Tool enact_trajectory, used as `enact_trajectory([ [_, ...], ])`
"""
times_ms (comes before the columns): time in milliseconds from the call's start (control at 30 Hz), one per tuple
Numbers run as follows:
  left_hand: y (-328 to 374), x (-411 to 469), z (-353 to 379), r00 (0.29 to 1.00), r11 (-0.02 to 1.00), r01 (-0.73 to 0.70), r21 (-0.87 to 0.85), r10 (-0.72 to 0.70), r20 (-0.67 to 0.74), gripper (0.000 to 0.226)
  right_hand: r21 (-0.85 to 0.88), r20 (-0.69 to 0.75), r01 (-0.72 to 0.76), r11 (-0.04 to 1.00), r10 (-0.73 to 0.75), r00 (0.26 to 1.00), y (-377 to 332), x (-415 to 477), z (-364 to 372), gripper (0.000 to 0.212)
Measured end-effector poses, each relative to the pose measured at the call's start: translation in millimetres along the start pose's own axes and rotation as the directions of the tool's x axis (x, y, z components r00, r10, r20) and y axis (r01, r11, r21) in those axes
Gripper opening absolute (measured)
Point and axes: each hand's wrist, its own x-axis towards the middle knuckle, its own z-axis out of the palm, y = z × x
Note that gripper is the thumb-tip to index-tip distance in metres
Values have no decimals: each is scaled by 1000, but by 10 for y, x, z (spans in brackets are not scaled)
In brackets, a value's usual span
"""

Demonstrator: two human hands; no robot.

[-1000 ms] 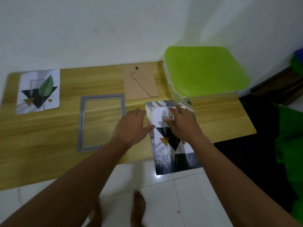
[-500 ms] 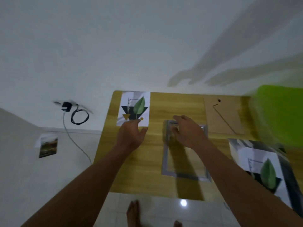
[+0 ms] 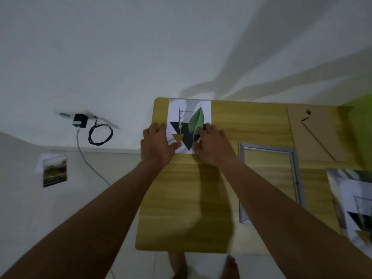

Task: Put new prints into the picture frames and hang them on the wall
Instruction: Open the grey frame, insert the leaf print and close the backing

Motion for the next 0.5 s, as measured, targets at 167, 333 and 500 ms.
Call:
enact_trajectory([
  [167, -73, 59, -67, 999, 995, 47, -85, -48, -19, 59, 91, -20, -3, 996, 5, 1000, -136, -43, 59, 51],
  [333, -26, 64, -167, 997, 965, 65, -255, -71, -13, 43, 226, -27, -37, 974, 44, 999, -271, -111, 35, 49],
  [500, 6, 3, -160, 997, 969, 56, -242, -65, -32, 36, 378, -75, -103, 920, 141, 987, -318, -157, 78, 56],
])
